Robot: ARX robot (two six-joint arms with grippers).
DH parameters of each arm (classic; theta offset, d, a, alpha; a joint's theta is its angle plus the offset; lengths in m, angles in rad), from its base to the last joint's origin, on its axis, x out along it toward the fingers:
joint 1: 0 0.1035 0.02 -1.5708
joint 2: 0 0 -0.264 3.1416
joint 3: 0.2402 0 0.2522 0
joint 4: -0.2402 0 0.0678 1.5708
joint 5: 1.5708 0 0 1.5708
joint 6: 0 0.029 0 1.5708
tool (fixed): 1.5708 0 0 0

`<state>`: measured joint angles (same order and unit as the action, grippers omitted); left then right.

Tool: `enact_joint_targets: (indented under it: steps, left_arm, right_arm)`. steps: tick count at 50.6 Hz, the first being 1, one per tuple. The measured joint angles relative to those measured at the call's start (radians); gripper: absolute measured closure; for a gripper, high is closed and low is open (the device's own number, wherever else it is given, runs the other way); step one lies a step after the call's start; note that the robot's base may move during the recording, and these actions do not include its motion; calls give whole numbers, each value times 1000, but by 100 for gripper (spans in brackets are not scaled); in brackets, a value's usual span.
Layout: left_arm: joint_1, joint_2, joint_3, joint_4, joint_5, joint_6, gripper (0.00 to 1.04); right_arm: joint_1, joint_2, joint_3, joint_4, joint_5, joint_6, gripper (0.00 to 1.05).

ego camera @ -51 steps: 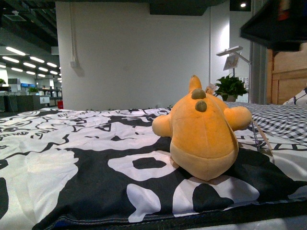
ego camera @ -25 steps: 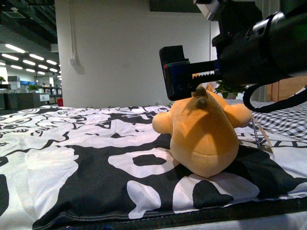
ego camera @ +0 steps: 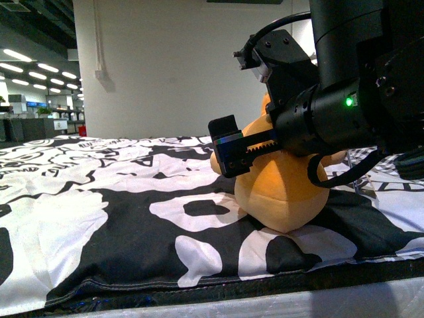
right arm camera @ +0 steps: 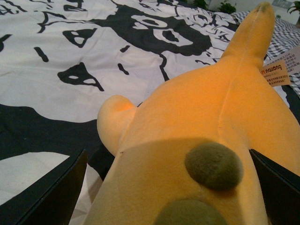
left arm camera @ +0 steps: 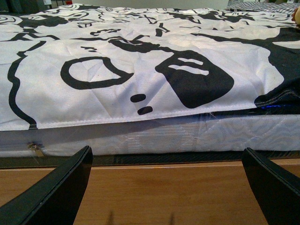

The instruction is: Put away toys

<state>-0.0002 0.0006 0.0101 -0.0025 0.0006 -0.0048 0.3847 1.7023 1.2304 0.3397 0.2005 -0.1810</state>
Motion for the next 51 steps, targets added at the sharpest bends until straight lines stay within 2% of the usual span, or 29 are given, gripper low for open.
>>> enact_joint_targets:
  steps: [29,47,51]
  left_arm:
    - [0,0,0,0,0,0,6]
    - [0,0,0,0,0,0,6]
    - [0,0,0,0,0,0,6]
  right_arm:
    - [-37,8,-78,-20,-12,10,2]
    - [-42,-36,-82,-47,2,31,43]
    - [-53,-61,-82,-53,-10,46,55]
